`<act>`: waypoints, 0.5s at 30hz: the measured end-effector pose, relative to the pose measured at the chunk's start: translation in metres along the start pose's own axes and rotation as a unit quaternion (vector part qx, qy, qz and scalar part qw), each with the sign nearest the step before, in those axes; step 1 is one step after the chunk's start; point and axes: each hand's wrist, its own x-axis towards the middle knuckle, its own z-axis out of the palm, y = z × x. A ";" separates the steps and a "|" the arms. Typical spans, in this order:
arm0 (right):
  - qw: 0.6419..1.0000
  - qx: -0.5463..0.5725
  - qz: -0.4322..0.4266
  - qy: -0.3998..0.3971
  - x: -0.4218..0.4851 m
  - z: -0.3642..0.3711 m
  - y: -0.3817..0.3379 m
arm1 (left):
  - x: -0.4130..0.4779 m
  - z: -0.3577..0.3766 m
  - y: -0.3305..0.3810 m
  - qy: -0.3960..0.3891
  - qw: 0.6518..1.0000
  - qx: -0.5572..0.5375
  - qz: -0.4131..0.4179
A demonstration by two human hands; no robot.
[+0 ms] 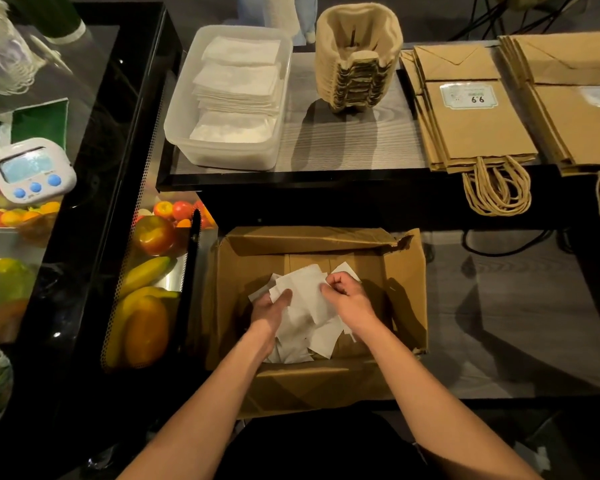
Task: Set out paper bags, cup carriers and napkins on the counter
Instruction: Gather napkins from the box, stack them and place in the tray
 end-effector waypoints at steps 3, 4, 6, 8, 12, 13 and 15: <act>0.997 0.045 0.060 0.020 0.002 0.011 -0.005 | -0.006 0.005 0.000 0.003 0.999 0.024 0.036; 0.997 0.034 0.070 0.019 0.001 0.015 -0.007 | -0.007 0.006 -0.001 -0.001 0.998 0.031 0.046; 0.996 0.008 0.082 0.015 0.002 0.021 -0.007 | -0.005 0.008 -0.003 -0.006 0.996 0.064 0.059; 0.995 -0.010 0.101 0.012 0.003 0.024 -0.005 | -0.007 0.008 -0.002 -0.009 0.993 0.090 0.078; 0.995 0.016 0.092 0.038 0.003 0.026 0.001 | -0.007 0.008 -0.003 -0.010 0.995 0.090 0.052; 0.995 0.020 0.083 0.045 0.004 0.025 0.001 | -0.007 0.007 -0.003 -0.007 0.997 0.074 0.036; 0.995 0.034 0.080 0.057 0.005 0.021 0.001 | -0.008 0.006 -0.001 0.007 0.999 0.033 0.017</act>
